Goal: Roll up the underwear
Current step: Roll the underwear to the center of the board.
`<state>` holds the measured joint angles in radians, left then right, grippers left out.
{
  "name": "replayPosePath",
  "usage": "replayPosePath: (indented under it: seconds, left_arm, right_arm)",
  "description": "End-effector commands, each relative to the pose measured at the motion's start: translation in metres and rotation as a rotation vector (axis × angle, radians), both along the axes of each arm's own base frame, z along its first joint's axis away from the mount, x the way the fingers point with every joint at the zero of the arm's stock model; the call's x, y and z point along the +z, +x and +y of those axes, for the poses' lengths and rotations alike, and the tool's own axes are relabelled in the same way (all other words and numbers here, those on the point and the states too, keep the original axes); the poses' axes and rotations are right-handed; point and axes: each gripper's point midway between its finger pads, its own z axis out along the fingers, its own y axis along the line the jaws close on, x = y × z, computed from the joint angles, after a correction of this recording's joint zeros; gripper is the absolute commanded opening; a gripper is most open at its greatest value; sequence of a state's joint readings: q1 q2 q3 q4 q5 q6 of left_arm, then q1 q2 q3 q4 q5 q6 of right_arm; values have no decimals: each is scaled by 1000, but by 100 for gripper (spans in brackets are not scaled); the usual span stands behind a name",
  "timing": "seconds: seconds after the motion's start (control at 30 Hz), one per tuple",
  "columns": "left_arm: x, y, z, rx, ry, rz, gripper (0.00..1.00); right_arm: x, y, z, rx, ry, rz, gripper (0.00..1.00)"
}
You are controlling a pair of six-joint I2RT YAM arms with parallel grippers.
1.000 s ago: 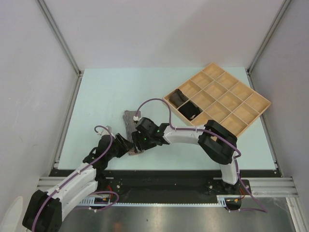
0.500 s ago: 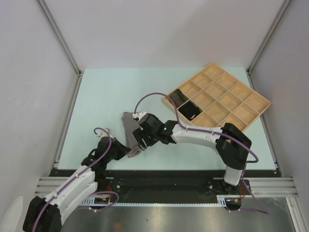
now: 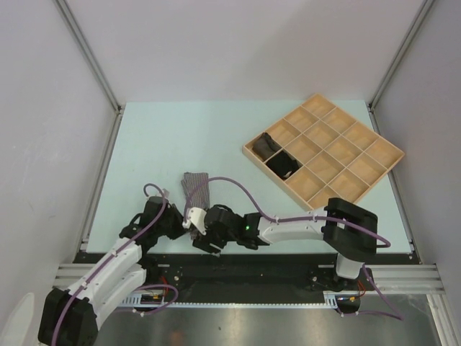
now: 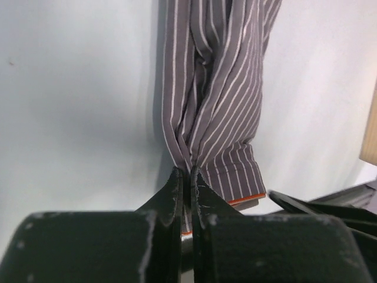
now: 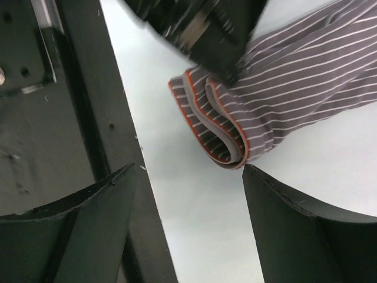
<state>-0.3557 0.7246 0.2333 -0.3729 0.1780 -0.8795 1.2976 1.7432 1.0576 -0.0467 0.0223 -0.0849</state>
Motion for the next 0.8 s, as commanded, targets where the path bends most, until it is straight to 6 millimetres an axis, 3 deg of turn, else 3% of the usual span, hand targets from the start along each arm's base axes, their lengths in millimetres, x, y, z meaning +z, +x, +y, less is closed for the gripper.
replayPosePath:
  seconds: [0.0,0.43,0.6,0.77]
  left_arm:
    - [17,-2,-10,-65,-64,9,1]
    - [17,-7,-16,-94,-119,56,1]
    - [15,-9,-18,-102,-128,73,0]
    - [17,-7,-17,-101,-130,65,1]
  right_arm:
    - [32,2,19,76,150,-164,77]
    - [10,-4,27,115,98,-386,76]
    - [16,-11,25,126,96,-454,76]
    - [-5,-16,23,181,51,-440,77]
